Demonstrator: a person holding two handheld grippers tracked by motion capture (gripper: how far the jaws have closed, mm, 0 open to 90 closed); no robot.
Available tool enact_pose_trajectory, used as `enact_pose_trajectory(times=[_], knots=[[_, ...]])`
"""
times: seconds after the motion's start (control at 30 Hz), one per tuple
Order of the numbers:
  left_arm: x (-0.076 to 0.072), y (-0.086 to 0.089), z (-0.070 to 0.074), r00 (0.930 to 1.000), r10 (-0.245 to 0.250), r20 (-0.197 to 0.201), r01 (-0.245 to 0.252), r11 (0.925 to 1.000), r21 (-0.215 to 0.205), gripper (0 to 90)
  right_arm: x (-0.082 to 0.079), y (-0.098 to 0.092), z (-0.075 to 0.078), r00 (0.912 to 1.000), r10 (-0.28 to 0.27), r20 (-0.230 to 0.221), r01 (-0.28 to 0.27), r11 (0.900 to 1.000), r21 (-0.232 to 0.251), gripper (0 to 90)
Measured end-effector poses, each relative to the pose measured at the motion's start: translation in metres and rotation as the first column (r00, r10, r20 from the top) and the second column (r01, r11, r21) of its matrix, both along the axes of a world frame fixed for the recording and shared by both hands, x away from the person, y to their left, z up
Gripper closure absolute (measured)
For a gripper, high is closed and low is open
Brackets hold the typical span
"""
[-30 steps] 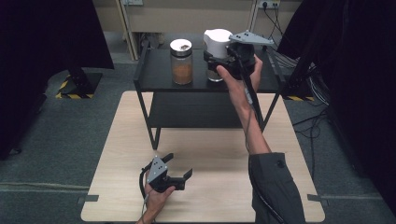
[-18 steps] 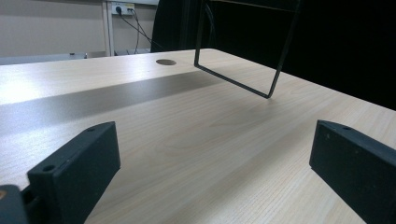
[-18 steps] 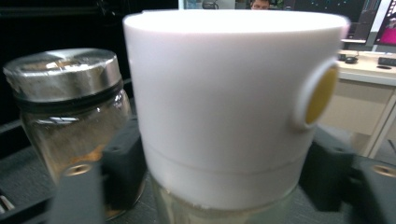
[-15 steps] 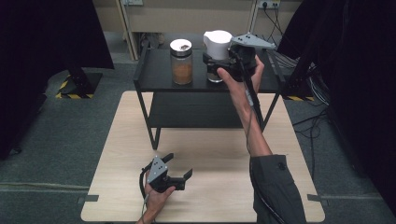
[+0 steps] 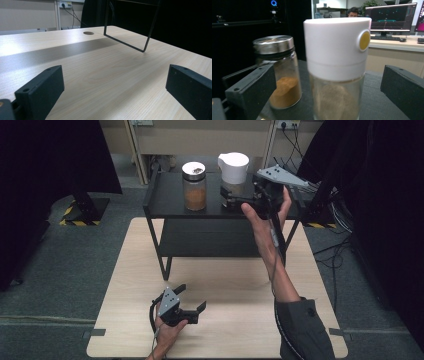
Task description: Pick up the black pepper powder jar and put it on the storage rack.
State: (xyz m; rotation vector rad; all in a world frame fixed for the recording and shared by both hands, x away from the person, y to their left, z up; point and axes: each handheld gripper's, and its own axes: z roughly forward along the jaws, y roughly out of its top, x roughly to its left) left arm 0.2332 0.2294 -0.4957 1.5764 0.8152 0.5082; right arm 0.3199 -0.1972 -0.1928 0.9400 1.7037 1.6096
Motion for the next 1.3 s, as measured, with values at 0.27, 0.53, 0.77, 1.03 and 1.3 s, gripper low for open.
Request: enact_pose_trajectory(times=[0.27, 0.53, 0.77, 1.03, 1.3], knots=[[0.0, 0.0, 0.0, 1.0, 0.001, 0.0, -0.001, 1.0, 0.001, 1.1, -0.014, -0.01, -0.011, 0.9992, 0.04, 0.008, -0.04, 0.999, 0.008, 0.5], [0.0, 0.0, 0.0, 1.0, 0.0, -0.001, 0.0, 1.0, 0.0, 1.1, -0.033, -0.015, -0.022, 0.9954, 0.086, 0.041, -0.087, 0.996, 0.013, 0.5], [0.0, 0.0, 0.0, 1.0, 0.0, -0.002, 0.0, 1.0, -0.001, 1.1, -0.049, -0.021, -0.04, 0.9898, 0.13, 0.058, -0.131, 0.991, 0.01, 0.5], [0.0, 0.0, 0.0, 1.0, -0.001, -0.003, 0.001, 1.0, -0.001, 1.1, -0.063, -0.025, -0.07, 0.9837, 0.169, 0.062, -0.169, 0.986, -0.012, 0.5], [0.0, -0.001, 0.0, 1.0, 0.002, -0.002, -0.002, 1.0, 0.0, 1.1, -0.072, -0.031, -0.094, 0.9808, 0.188, 0.049, -0.189, 0.982, -0.001, 0.5]])
